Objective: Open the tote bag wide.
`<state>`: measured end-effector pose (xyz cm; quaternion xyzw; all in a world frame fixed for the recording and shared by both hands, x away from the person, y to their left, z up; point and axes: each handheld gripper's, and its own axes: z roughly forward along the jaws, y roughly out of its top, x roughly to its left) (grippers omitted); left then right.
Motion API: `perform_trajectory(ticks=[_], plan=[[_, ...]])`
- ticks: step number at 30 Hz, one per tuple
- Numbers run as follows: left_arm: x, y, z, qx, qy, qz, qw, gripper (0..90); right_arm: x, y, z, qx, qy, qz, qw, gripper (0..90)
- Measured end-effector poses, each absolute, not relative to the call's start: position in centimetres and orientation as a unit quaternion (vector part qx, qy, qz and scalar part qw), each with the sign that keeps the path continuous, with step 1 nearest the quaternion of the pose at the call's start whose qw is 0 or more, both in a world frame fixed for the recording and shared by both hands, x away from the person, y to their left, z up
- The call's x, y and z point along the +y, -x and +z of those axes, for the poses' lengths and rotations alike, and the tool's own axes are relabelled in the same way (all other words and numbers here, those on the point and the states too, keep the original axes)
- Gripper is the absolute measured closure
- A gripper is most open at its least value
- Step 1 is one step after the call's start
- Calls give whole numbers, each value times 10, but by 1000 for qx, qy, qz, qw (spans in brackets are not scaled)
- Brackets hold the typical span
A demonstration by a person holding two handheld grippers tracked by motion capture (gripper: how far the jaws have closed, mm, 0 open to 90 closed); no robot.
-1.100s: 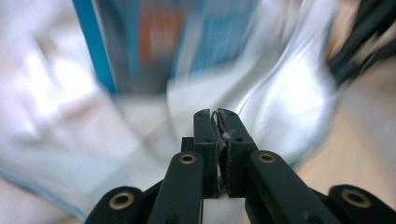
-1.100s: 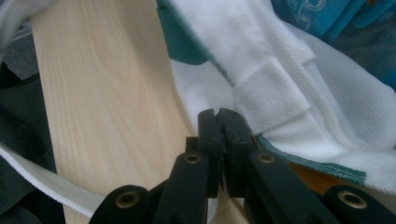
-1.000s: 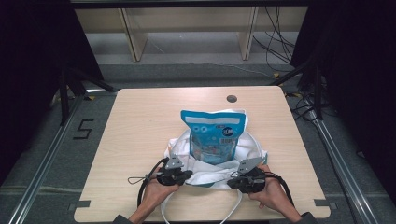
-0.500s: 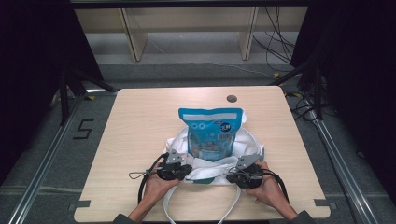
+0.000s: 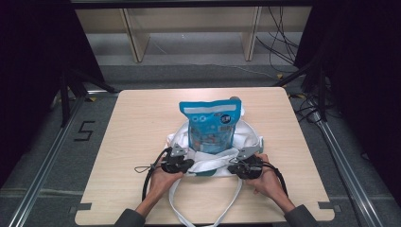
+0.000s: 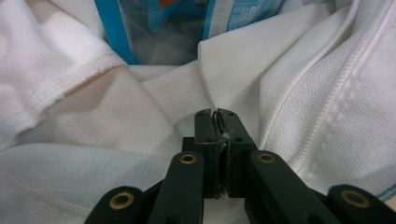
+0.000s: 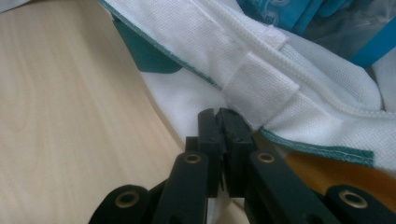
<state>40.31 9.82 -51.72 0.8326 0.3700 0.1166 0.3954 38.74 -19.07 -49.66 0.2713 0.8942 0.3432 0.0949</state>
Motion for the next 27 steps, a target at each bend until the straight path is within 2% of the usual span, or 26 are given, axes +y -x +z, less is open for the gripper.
perform_trajectory(ticks=[6,9,11,15,21,22,23,25,27], plan=[[100,-405,-514,369,-823,119,415,860,-190,-388,-497,894,-269,344,101,861],[103,-402,-503,375,-805,126,443,823,-192,-386,-495,891,-270,355,84,761],[106,-399,-490,361,-801,131,459,779,-193,-382,-490,886,-264,370,91,716],[117,-392,-468,370,-770,133,503,703,-204,-376,-469,869,-271,405,87,643],[142,-386,-451,389,-744,130,527,645,-228,-378,-441,837,-294,450,105,609],[145,-386,-450,392,-741,126,530,635,-232,-379,-439,832,-295,454,117,603],[149,-386,-450,393,-741,127,529,624,-235,-378,-437,829,-309,453,107,597],[154,-383,-449,399,-740,121,528,603,-243,-382,-436,824,-309,458,128,590],[158,-379,-450,401,-742,120,525,583,-246,-382,-436,823,-318,455,121,590]])
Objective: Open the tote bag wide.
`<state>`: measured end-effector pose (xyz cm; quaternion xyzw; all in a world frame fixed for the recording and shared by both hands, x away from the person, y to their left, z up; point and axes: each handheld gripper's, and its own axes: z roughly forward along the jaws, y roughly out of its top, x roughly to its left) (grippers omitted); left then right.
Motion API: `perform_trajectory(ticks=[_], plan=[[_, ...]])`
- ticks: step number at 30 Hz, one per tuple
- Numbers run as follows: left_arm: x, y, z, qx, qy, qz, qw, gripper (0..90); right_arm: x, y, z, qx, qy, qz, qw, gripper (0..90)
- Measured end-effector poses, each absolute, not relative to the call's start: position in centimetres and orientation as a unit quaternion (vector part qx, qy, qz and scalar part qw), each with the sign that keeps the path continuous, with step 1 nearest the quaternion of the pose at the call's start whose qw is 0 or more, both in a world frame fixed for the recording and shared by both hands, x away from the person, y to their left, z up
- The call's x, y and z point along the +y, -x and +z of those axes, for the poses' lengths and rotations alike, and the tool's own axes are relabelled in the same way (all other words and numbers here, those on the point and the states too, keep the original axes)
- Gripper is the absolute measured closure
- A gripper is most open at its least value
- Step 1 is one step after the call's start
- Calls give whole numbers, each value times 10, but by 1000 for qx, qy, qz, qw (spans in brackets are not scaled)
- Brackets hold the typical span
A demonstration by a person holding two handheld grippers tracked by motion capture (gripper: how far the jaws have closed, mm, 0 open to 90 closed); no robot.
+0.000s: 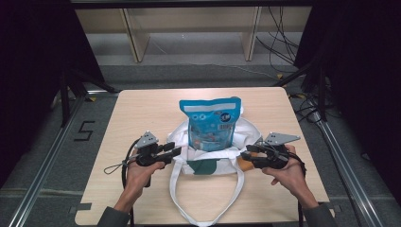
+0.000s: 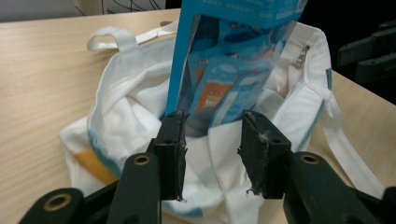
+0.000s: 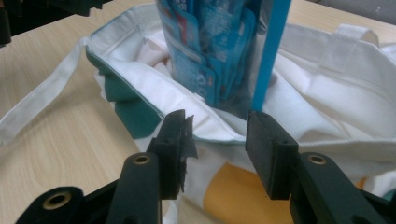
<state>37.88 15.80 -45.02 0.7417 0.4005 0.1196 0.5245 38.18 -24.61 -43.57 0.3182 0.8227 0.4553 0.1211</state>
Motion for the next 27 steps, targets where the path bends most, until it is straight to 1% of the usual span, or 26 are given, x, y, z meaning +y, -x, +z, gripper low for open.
perform_trajectory(ticks=[1,3,7,8,10,11,13,18,19,20,21,24,26,27], plan=[[159,-376,-451,402,-742,116,524,580,-247,-382,-436,823,-318,455,125,589],[162,-370,-452,399,-746,115,521,572,-246,-379,-438,825,-324,448,119,586],[167,-360,-459,399,-752,109,514,551,-248,-379,-442,834,-313,436,126,572],[168,-357,-461,402,-752,105,512,543,-248,-377,-443,834,-323,432,116,572],[169,-352,-466,407,-752,104,507,514,-248,-375,-444,834,-327,429,113,567],[170,-350,-468,413,-751,102,506,496,-249,-375,-444,835,-319,431,125,564],[173,-346,-472,415,-751,98,505,479,-252,-374,-444,835,-325,427,124,555],[178,-339,-474,423,-749,108,498,435,-258,-373,-444,829,-338,426,128,530],[179,-339,-475,422,-750,109,498,428,-260,-375,-445,832,-329,426,136,525],[180,-337,-475,425,-749,114,495,423,-259,-372,-445,828,-342,425,128,520],[181,-337,-475,422,-750,112,497,418,-261,-374,-446,833,-327,426,132,515],[183,-334,-477,431,-745,115,495,398,-262,-371,-448,829,-339,422,138,507],[186,-333,-478,434,-744,124,493,391,-264,-373,-449,836,-330,419,130,499],[187,-332,-478,435,-744,123,492,385,-264,-371,-449,834,-332,420,135,495]])
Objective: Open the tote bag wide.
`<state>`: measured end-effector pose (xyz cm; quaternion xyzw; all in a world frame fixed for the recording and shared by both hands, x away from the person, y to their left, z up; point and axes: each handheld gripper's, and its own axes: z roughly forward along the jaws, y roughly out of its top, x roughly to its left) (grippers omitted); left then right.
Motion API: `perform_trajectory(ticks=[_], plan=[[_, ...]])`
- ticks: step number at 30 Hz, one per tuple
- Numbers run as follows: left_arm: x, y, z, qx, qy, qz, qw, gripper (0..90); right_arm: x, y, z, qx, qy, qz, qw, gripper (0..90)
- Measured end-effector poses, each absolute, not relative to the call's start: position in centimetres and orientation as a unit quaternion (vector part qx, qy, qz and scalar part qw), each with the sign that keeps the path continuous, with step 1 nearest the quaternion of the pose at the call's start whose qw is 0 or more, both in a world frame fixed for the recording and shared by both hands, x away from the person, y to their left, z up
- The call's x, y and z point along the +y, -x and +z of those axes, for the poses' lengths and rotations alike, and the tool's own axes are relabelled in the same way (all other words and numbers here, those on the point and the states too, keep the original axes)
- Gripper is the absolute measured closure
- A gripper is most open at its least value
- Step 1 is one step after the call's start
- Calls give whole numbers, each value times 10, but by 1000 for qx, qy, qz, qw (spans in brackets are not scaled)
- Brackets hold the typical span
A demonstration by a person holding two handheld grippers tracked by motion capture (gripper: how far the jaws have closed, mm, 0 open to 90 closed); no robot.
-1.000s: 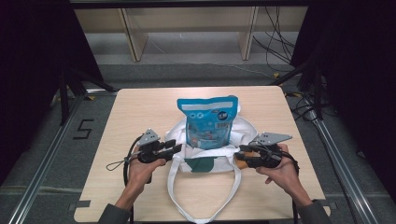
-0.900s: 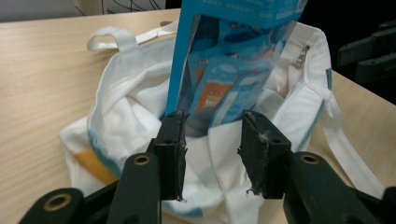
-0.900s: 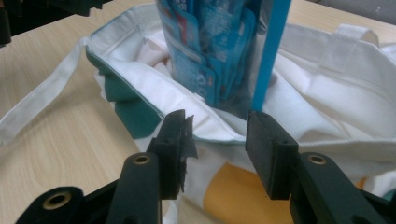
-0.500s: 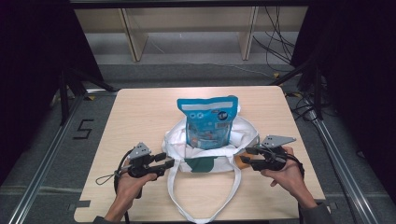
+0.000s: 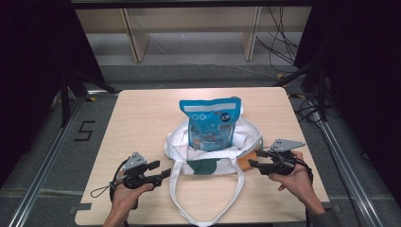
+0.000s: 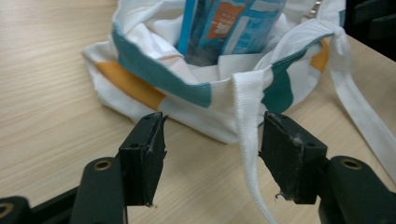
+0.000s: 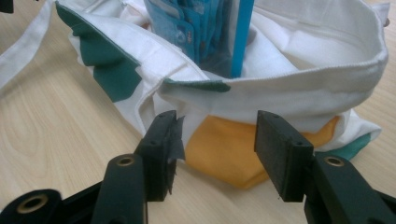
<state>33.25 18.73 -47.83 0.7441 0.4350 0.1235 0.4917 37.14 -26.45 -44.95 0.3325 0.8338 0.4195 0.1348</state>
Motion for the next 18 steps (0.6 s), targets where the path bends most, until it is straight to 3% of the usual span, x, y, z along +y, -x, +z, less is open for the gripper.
perform_trajectory(ticks=[18], plan=[[188,-324,-486,431,-755,134,475,323,-271,-363,-456,829,-347,414,146,444]])
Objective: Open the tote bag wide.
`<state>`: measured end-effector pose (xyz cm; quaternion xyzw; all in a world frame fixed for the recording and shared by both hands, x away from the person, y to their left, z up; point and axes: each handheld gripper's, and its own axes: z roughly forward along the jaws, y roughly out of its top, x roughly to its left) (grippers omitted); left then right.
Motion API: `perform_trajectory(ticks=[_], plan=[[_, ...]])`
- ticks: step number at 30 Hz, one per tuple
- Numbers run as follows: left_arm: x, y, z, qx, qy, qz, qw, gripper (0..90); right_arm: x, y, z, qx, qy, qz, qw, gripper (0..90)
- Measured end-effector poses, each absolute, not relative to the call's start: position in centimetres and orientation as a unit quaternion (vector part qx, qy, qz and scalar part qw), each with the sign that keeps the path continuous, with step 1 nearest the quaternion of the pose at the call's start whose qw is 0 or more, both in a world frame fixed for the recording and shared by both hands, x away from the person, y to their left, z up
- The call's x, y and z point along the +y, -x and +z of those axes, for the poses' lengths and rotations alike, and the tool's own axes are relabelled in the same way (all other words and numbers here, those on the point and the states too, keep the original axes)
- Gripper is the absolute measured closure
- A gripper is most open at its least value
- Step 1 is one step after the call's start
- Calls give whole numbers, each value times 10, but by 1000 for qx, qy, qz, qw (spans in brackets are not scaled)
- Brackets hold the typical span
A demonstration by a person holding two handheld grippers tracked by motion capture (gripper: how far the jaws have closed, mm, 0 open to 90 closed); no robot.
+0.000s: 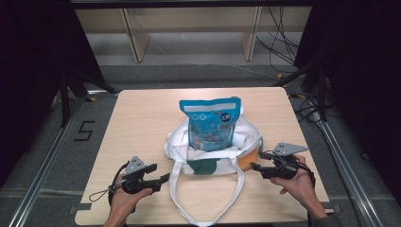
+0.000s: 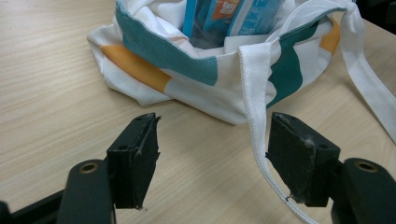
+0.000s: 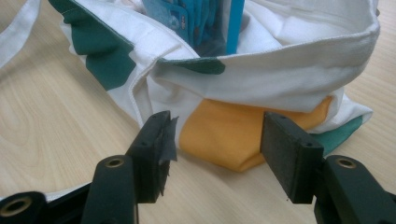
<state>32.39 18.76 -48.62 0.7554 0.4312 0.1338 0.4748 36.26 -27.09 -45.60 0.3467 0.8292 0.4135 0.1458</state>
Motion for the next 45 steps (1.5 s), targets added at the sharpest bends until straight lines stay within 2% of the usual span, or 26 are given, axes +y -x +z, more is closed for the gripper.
perform_trajectory(ticks=[3,4,8,19,32,41,43,45], plan=[[189,-323,-487,430,-755,132,477,313,-272,-361,-458,827,-346,417,153,438],[189,-322,-487,434,-752,130,478,310,-272,-359,-458,826,-357,413,141,435],[191,-320,-488,433,-755,130,475,304,-276,-359,-461,829,-346,412,155,431],[192,-315,-491,425,-761,128,472,280,-278,-351,-469,829,-357,406,145,409],[194,-303,-495,436,-754,128,474,152,-276,-340,-472,818,-379,409,139,304],[188,-296,-499,416,-769,125,470,149,-278,-322,-477,817,-385,406,136,288],[185,-294,-500,415,-771,126,467,149,-278,-316,-479,819,-386,405,123,286],[183,-292,-500,413,-773,125,465,149,-281,-314,-481,824,-375,401,136,285]])
